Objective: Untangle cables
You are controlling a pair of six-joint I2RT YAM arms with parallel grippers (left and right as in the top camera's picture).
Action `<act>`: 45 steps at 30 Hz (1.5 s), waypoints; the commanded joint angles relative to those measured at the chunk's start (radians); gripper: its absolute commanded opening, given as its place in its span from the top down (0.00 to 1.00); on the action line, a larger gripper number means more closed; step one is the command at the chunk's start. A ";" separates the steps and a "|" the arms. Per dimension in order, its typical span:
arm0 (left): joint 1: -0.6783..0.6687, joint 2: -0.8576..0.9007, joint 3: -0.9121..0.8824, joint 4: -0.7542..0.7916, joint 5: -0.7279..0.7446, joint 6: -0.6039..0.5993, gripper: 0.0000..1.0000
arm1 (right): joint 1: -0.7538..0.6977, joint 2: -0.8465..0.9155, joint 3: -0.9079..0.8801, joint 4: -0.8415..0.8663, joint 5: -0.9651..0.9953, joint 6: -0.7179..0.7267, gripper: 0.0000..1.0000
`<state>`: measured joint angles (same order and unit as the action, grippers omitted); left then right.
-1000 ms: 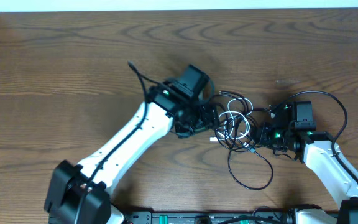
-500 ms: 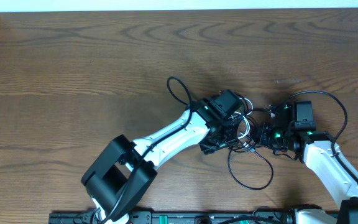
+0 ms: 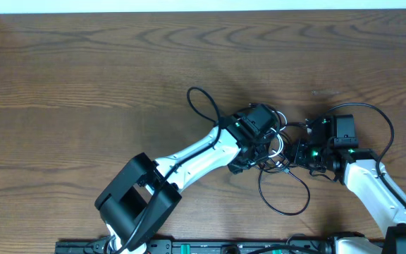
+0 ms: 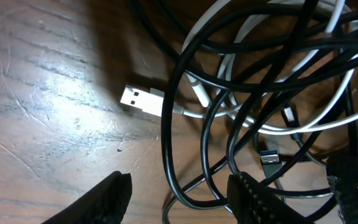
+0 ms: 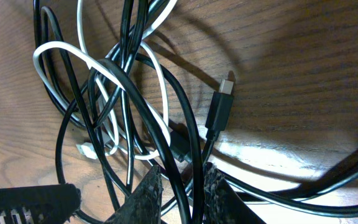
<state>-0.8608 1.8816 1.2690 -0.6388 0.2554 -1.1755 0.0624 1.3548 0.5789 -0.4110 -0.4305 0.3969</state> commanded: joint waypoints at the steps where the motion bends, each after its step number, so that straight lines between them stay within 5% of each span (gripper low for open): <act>1: -0.008 0.010 -0.005 0.002 -0.042 -0.043 0.45 | 0.004 0.007 -0.007 0.000 -0.005 -0.010 0.82; 13: -0.012 0.079 -0.005 0.026 -0.009 -0.079 0.63 | 0.004 0.007 -0.007 0.000 0.014 -0.010 0.81; 19: -0.008 0.077 -0.005 0.029 0.007 -0.068 0.92 | 0.004 0.007 -0.007 0.001 0.014 -0.031 0.75; 37: 0.049 -0.126 -0.004 0.042 0.112 0.301 0.92 | 0.005 0.007 -0.007 0.003 0.061 -0.054 0.69; 45: 0.053 -0.153 -0.004 0.109 0.178 0.332 0.93 | 0.005 0.007 -0.007 0.003 -0.033 0.037 0.72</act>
<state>-0.8131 1.7477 1.2682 -0.5583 0.3733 -0.8845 0.0624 1.3548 0.5785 -0.4088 -0.4221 0.3866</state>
